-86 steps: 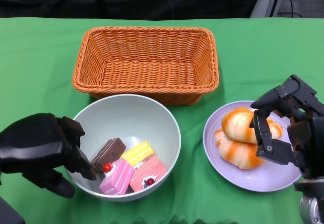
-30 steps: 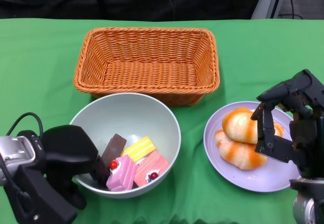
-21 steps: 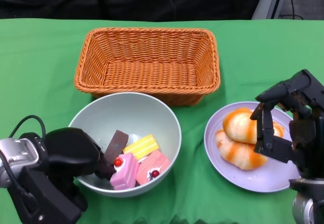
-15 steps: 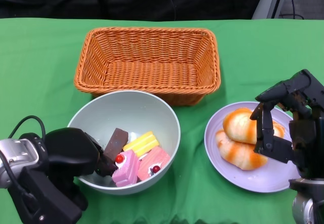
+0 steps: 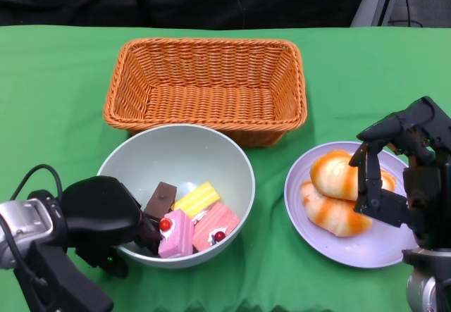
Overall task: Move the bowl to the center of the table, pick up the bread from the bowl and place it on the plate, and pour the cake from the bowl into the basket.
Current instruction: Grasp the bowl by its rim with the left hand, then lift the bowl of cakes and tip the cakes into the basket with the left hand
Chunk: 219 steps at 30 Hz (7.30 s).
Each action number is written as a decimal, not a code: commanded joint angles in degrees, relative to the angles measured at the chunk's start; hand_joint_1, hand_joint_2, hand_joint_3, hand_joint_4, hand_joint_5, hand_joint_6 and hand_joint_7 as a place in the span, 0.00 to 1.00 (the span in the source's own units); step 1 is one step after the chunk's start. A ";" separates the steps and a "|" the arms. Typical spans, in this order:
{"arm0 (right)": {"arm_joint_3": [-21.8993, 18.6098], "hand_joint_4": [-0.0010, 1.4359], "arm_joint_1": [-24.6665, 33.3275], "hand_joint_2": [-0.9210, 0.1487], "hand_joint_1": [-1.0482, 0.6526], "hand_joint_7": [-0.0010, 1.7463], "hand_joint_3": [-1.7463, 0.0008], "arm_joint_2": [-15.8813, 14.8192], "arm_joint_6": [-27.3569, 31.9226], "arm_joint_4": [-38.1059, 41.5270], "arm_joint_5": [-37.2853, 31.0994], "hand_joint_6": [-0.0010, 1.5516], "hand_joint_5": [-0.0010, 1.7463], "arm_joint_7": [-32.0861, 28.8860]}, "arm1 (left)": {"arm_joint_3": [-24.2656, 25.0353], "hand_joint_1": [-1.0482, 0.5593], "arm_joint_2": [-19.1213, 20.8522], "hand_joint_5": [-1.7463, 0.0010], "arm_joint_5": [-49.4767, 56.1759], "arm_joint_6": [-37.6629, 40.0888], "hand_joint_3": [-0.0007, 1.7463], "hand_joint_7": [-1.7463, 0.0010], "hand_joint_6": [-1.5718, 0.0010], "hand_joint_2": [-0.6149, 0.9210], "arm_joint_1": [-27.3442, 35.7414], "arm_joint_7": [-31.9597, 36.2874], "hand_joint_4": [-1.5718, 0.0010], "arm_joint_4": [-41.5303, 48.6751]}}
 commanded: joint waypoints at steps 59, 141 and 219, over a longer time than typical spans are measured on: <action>-1.16 0.50 -2.26 0.49 0.61 0.80 0.23 -0.52 -3.13 4.80 1.55 0.41 0.97 1.11 | 0.18 0.60 5.00 0.00 5.83 -17.16 0.15 0.09 0.63 0.99 1.90 50.73 0.58 4.38; 8.33 0.58 -2.19 0.45 0.56 0.82 0.36 0.11 -9.84 25.00 -3.32 0.41 1.00 8.46 | 41.01 0.51 -34.81 0.00 -57.09 7.93 0.32 0.18 0.59 1.00 -24.96 -25.27 0.53 27.70; 8.11 0.59 -3.82 0.48 0.53 0.79 0.33 -0.09 -14.54 29.87 -4.05 0.43 1.00 7.46 | 77.54 0.52 -36.72 0.00 -95.44 69.77 0.23 0.00 0.68 1.00 -32.47 -31.23 0.57 28.91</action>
